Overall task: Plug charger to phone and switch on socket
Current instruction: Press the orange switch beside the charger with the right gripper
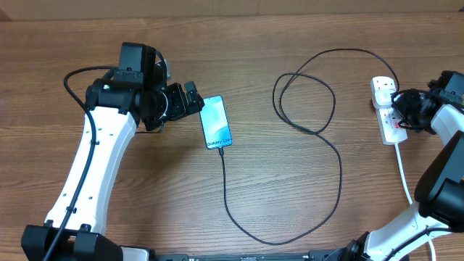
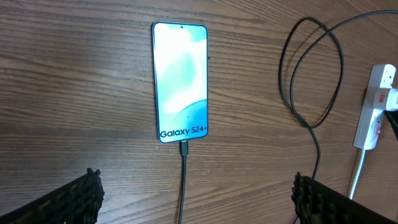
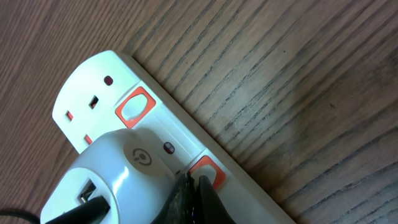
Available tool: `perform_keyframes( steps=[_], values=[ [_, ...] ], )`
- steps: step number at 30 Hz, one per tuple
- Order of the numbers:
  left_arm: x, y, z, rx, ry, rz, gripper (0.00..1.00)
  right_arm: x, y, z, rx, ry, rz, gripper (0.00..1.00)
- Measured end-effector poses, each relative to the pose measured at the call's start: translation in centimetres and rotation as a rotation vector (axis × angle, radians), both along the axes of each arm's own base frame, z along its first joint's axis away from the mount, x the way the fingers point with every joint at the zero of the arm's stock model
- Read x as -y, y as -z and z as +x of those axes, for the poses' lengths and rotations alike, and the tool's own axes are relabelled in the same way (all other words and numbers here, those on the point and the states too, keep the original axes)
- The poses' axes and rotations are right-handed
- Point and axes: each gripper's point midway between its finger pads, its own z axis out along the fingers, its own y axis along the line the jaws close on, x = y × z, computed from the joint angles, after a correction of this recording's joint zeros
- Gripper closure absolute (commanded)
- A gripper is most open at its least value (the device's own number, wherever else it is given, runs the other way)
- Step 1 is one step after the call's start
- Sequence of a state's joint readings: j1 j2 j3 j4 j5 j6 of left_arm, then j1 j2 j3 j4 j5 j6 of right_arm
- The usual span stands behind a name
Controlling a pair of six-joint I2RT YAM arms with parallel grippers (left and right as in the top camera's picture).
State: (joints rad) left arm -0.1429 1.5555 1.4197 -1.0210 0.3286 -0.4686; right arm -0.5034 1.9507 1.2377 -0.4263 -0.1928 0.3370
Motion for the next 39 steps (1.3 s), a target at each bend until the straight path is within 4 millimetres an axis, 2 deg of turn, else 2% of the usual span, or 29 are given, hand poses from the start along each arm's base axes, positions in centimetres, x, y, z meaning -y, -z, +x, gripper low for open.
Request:
perform_keyframes(
  steps=[12,39],
  values=[
    [0.0,0.0,0.01,0.0,0.0,0.0,0.0,0.6,-0.27,0.48,0.02,0.008,-0.029,0.96],
    [0.06,-0.19,0.42,0.019,0.0,-0.003,0.0,0.25,0.36,0.34,0.0,0.001,-0.002,0.96]
  ],
)
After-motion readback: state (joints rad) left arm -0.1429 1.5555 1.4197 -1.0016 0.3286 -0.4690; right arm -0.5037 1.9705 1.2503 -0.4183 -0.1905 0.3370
